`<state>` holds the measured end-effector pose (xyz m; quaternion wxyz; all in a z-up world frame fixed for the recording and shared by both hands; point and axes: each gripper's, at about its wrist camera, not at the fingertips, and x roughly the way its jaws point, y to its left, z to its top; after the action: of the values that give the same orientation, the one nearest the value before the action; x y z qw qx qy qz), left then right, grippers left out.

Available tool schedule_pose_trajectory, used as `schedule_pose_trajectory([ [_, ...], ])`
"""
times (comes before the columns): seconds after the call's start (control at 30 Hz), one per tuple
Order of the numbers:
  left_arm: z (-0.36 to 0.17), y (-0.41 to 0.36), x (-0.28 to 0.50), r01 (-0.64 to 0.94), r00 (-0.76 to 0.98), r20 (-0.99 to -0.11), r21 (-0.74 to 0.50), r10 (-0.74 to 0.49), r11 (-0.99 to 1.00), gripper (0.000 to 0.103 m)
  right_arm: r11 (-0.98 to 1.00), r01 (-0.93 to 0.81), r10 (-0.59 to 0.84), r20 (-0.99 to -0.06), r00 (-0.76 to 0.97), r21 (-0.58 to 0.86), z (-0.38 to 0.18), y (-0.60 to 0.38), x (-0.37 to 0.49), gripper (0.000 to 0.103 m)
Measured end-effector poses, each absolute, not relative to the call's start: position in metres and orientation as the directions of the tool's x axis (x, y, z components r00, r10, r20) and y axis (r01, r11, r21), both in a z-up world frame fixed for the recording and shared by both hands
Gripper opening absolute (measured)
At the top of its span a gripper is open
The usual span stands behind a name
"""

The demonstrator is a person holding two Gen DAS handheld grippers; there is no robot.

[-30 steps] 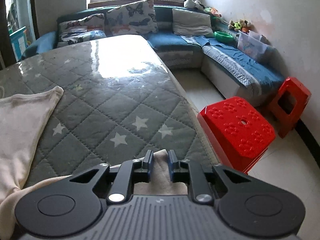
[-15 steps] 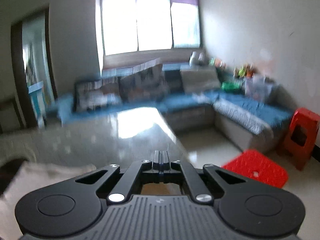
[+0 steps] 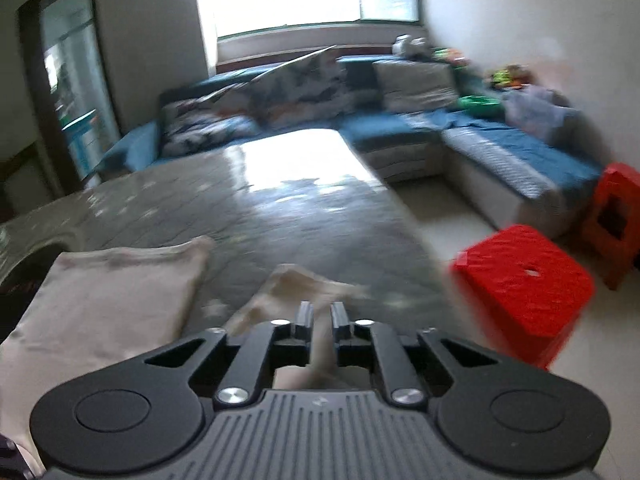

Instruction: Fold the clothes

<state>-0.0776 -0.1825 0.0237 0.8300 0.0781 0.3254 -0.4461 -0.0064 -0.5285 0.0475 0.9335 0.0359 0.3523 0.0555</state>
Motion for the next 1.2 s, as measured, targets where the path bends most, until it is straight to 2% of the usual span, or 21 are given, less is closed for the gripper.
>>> schedule_pose_trajectory([
  [0.13,0.023,-0.182,-0.077,0.789,0.384,-0.609,-0.173,-0.694,0.589,0.012,0.989,-0.105,0.145,-0.692,0.707,0.1,0.033,-0.49,0.028,0.019],
  [0.3,0.022,-0.18,-0.074,0.787,0.375,-0.604,-0.194,-0.704,0.586,0.012,0.995,-0.076,0.096,-0.737,0.669,0.06,0.013,-0.47,0.056,0.03],
  [0.37,0.021,-0.18,-0.074,0.788,0.372,-0.603,-0.197,-0.706,0.584,0.012,0.996,-0.08,0.078,-0.738,0.671,0.033,0.009,-0.464,0.057,0.03],
  [0.43,0.02,-0.18,-0.073,0.786,0.371,-0.603,-0.201,-0.706,0.584,0.012,0.996,-0.087,0.049,-0.737,0.674,-0.013,0.009,-0.459,0.054,0.025],
  [0.47,0.02,-0.18,-0.073,0.785,0.371,-0.604,-0.203,-0.706,0.586,0.012,0.995,-0.092,0.034,-0.737,0.676,-0.038,0.008,-0.457,0.055,0.012],
  [0.5,0.021,-0.18,-0.073,0.784,0.372,-0.604,-0.202,-0.705,0.587,0.012,0.995,-0.091,0.025,-0.734,0.678,-0.05,0.009,-0.458,0.055,0.004],
  [0.7,0.019,-0.181,-0.076,0.787,0.376,-0.609,-0.187,-0.698,0.587,0.012,0.999,-0.041,0.026,-0.658,0.752,-0.007,0.035,-0.486,0.03,0.003],
  [0.9,0.017,-0.181,-0.076,0.79,0.376,-0.614,-0.179,-0.694,0.586,0.012,0.997,0.038,0.004,-0.57,0.821,0.062,0.067,-0.543,-0.039,0.003],
  [1.0,0.019,-0.181,-0.078,0.793,0.371,-0.615,-0.18,-0.696,0.582,0.012,0.987,0.134,-0.049,-0.615,0.787,0.093,0.054,-0.577,-0.071,0.004],
  [1.07,0.022,-0.18,-0.081,0.798,0.367,-0.613,-0.179,-0.699,0.576,0.012,0.979,0.202,-0.126,-0.665,0.736,0.038,0.039,-0.593,-0.084,0.006],
  [1.13,0.028,-0.177,-0.083,0.8,0.372,-0.604,-0.176,-0.705,0.573,0.012,0.974,0.225,-0.165,-0.68,0.714,-0.001,0.032,-0.601,-0.095,0.007],
  [1.2,0.033,-0.175,-0.083,0.8,0.381,-0.593,-0.174,-0.709,0.575,0.014,0.98,0.2,-0.143,-0.674,0.725,0.006,0.033,-0.598,-0.099,0.007],
])
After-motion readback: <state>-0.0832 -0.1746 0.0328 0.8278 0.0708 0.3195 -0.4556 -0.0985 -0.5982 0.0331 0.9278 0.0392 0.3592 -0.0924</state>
